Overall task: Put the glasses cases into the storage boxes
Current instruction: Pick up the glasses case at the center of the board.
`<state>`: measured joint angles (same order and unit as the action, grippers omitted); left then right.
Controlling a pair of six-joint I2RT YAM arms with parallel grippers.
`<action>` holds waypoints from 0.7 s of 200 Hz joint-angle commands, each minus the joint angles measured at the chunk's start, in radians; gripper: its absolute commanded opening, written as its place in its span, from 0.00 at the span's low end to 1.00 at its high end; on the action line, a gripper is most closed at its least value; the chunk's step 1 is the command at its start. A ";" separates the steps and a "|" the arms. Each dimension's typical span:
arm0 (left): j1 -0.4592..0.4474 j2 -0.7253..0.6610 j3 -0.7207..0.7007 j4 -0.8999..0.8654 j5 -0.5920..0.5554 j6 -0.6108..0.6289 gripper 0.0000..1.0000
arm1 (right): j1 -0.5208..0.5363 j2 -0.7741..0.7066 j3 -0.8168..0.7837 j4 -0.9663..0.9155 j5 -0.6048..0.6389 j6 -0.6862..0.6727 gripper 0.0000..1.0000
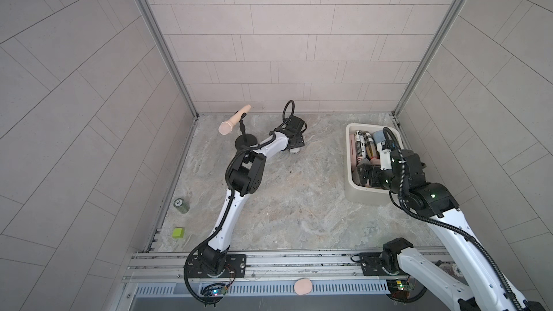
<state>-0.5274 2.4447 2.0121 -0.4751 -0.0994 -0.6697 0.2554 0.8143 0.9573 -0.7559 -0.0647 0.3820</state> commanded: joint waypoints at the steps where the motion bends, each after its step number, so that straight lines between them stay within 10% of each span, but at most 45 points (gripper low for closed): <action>1: 0.007 0.023 0.008 -0.131 -0.012 0.063 0.69 | 0.007 -0.001 0.023 0.025 -0.008 0.012 0.92; 65: 0.007 -0.123 -0.072 -0.108 0.053 0.173 0.57 | 0.019 0.001 0.031 0.036 -0.019 0.028 0.88; 140: -0.015 -0.550 -0.482 0.148 0.273 0.108 0.52 | 0.028 0.029 0.079 0.066 -0.016 0.086 0.83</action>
<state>-0.5282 2.0480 1.6386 -0.4599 0.0792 -0.5270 0.2752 0.8417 1.0142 -0.7109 -0.0830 0.4229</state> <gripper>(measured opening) 0.618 0.831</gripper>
